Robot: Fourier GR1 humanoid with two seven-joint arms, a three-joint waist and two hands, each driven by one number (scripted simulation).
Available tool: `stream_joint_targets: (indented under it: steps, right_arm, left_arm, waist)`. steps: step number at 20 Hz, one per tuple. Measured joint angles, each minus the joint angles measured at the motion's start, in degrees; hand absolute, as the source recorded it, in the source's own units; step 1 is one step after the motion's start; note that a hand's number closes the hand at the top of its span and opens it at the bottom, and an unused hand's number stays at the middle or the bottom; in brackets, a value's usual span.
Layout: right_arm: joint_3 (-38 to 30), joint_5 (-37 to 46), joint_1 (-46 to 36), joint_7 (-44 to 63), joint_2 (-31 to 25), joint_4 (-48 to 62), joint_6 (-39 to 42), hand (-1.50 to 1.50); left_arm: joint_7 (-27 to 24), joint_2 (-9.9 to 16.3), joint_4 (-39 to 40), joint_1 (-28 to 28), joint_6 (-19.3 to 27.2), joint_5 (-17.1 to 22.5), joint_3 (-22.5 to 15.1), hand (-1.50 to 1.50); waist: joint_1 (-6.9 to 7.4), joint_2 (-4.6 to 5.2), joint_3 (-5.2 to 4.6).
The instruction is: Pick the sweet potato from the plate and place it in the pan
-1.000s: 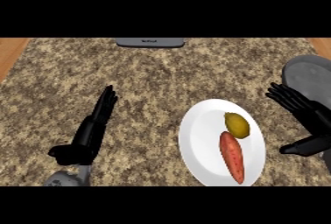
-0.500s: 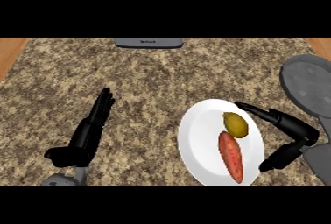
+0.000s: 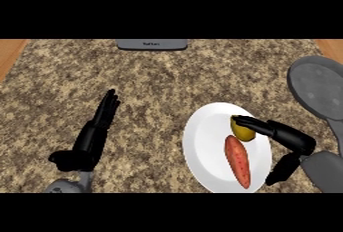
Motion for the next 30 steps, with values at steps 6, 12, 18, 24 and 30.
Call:
stream_joint_targets:
  steps: [6,12,18,24,30]
  right_arm:
    - [0.19,0.87,-1.37,-0.91,2.26,3.55,-1.39,-1.50]
    - [0.03,0.35,-2.74,-2.00,3.88,6.28,-1.63,-1.50]
    - [1.57,1.30,-2.63,0.16,6.11,4.20,-1.88,-1.50]
    - [5.02,6.24,-5.38,-2.43,8.74,6.74,-4.79,1.50]
    - [6.25,10.04,-5.84,-4.66,9.84,6.70,-7.76,1.50]
  left_arm:
    - [-0.51,-0.55,-0.79,1.61,-0.87,-0.80,0.50,0.00]
    - [-0.19,-1.25,-1.00,1.81,-1.31,-1.42,1.12,0.00]
    - [0.23,-1.71,-1.13,1.78,-1.93,-1.75,1.92,0.00]
    - [2.03,-2.04,-1.78,0.59,-2.20,-2.19,2.24,0.00]
    - [1.56,-2.65,-0.94,0.44,-2.65,-2.83,2.75,0.00]
  waist:
    - [-0.03,-0.22,-0.20]
    - [-0.11,-0.41,-0.38]
    - [-0.34,-0.79,-0.63]
    - [-0.01,-1.17,-0.96]
    - [-0.11,-1.31,-1.19]
